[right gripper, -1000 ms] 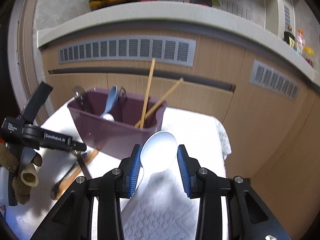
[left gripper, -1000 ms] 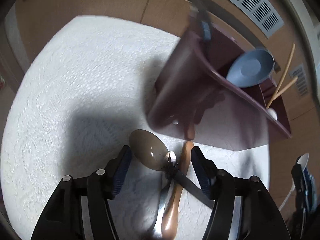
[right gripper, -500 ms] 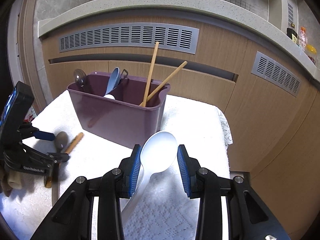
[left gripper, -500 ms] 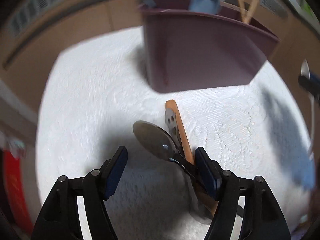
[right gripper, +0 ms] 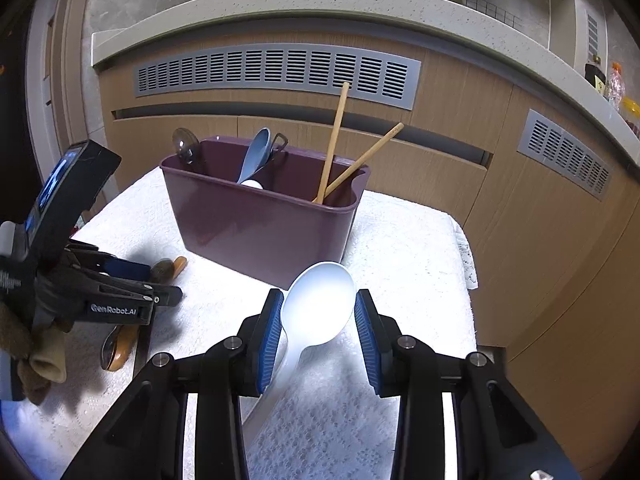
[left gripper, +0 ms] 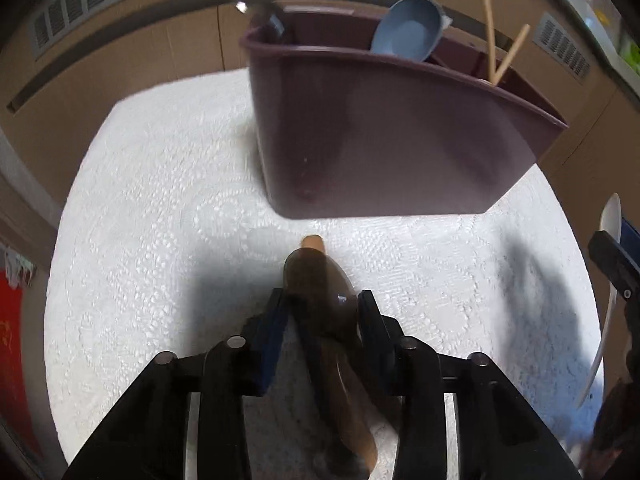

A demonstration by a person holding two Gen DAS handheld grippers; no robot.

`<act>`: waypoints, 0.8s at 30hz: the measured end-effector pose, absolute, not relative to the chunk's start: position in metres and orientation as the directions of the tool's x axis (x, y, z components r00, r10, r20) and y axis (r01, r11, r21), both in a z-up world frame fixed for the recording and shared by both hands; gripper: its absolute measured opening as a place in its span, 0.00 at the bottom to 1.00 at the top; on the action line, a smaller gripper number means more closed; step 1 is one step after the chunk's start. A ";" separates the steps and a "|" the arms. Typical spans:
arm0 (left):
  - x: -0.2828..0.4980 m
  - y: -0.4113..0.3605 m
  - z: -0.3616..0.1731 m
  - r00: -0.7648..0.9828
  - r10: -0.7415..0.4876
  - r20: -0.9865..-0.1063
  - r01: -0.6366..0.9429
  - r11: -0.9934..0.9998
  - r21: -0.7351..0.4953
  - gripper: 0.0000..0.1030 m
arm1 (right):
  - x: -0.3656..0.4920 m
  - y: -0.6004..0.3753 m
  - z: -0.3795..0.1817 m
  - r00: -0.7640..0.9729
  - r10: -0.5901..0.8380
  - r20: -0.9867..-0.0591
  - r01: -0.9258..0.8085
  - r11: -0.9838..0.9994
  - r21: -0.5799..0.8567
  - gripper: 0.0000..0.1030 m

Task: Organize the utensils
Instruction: 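Bring the black-handled spoon with the left tool above the maroon caddy while the right tool brings the white spoon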

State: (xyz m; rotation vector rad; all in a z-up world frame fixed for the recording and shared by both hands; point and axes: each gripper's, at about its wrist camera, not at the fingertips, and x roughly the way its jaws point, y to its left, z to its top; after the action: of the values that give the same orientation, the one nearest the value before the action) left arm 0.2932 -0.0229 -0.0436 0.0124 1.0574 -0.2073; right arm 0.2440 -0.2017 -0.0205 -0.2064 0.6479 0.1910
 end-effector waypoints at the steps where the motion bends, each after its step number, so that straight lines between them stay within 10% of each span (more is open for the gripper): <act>1: 0.289 -0.026 -0.042 0.497 -0.162 -0.852 0.176 0.981 -0.084 0.35 | 0.244 -0.201 -0.021 0.780 0.113 -0.616 -0.240 0.962 -0.128 0.33; 24: 0.217 0.009 0.108 0.868 -0.249 -0.430 0.257 0.966 -0.039 0.35 | 0.212 -0.199 0.055 0.897 0.109 -0.429 -0.191 0.969 -0.154 0.32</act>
State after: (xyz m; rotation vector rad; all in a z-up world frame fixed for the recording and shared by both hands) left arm 0.2170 0.0091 0.1080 0.0200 0.4473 -0.2647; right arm 0.2117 -0.1992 0.0546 -0.1951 0.4316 0.1563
